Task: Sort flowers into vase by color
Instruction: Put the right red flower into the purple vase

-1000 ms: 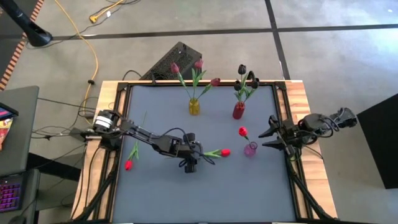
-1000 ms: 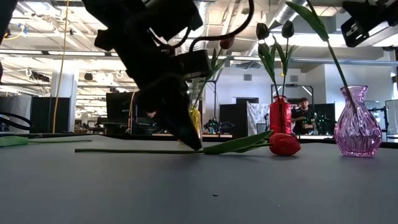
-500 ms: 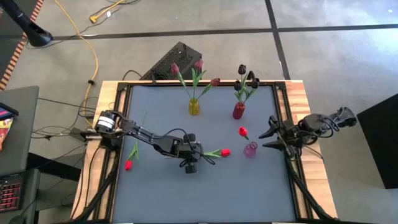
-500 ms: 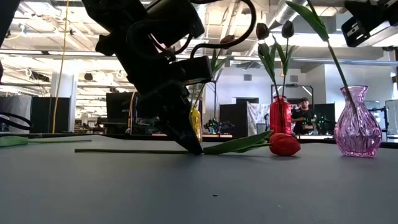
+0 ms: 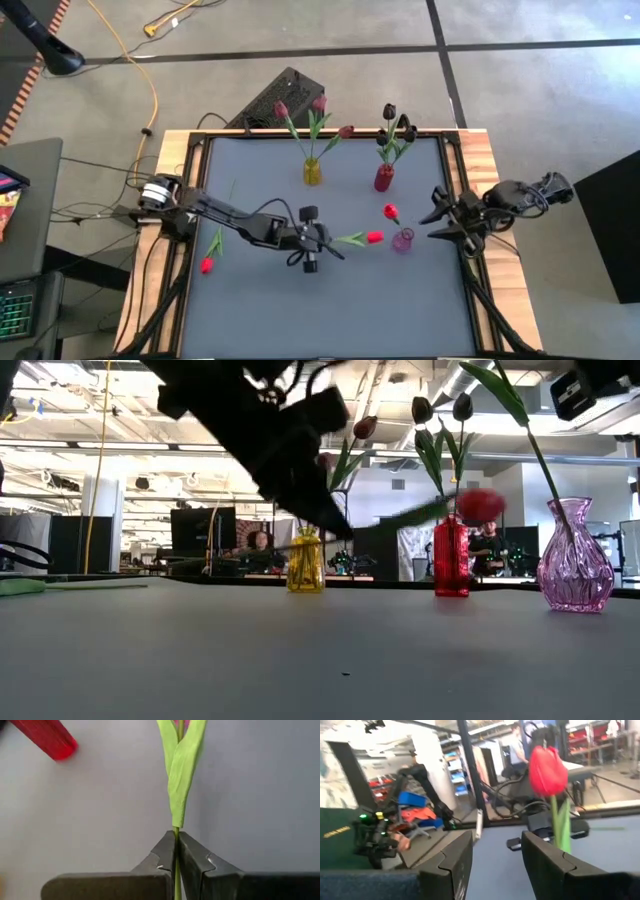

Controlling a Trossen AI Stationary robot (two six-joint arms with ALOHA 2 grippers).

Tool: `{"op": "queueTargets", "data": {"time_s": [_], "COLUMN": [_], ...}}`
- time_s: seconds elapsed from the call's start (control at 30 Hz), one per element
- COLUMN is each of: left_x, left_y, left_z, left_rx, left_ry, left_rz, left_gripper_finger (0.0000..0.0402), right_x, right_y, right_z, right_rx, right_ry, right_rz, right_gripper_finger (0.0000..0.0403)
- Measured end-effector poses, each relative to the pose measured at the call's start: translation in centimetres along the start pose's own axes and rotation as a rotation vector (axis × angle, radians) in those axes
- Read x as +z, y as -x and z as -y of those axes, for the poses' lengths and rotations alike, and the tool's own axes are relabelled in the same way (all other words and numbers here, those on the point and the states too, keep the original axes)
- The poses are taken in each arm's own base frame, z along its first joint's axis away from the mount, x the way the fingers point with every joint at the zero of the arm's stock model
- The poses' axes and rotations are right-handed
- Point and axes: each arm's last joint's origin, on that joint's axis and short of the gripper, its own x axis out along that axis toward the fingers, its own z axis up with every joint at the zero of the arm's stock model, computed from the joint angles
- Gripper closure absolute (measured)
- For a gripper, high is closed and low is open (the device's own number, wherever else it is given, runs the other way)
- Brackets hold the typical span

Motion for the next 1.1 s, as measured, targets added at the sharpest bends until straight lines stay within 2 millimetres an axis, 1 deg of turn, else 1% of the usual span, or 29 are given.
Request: {"op": "queueTargets", "data": {"time_s": [0.1, 0.17, 0.23, 0.3, 0.43, 0.57, 0.67, 0.83, 1.0, 1.1], "left_x": [1.3, 2.1, 2.4, 2.9, 4.0, 4.7, 5.5, 8.4, 10.5, 11.6], "left_y": [1.2, 2.0, 2.4, 2.7, 3.0, 3.2, 3.9, 6.0, 7.0, 7.2], "left_z": [-0.5, -1.0, -1.4, -1.7, -2.1, -2.5, -2.8, -3.2, -4.4, -5.6], "left_rx": [0.059, 0.160, 0.263, 0.317, 0.333, 0.381, 0.419, 0.409, 0.369, 0.318], "left_ry": [0.008, 0.037, 0.060, 0.077, 0.099, 0.126, 0.122, 0.091, 0.046, 0.049], "left_rz": [0.080, 0.128, 0.155, 0.190, 0.294, 0.357, 0.418, 0.584, 0.677, 0.723], "left_gripper_finger": [0.0401, 0.0401, 0.0401, 0.0401, 0.0401, 0.0401, 0.0401, 0.0401, 0.0401, 0.0401], "right_x": [0.4, 0.8, 1.1, 1.4, 1.9, 2.3, 2.5, 2.6, 3.1, 3.2], "right_y": [0.0, 0.0, 0.1, 0.1, 0.2, 0.3, 0.3, 0.4, 0.3, 0.0], "right_z": [-0.2, -0.3, -0.4, -0.5, -0.5, -0.5, -0.5, -0.5, -0.2, 0.1], "right_rx": [0.039, 0.063, 0.075, 0.078, 0.039, 0.019, 0.021, 0.003, -0.157, -0.266], "right_ry": [0.001, 0.007, 0.034, 0.072, 0.156, 0.183, 0.183, 0.222, 0.272, 0.317], "right_rz": [0.041, 0.073, 0.107, 0.138, 0.203, 0.251, 0.263, 0.274, 0.336, 0.319], "right_gripper_finger": [0.0209, 0.0209, 0.0209, 0.0209, 0.0209, 0.0209, 0.0209, 0.0209, 0.0209, 0.0209]}}
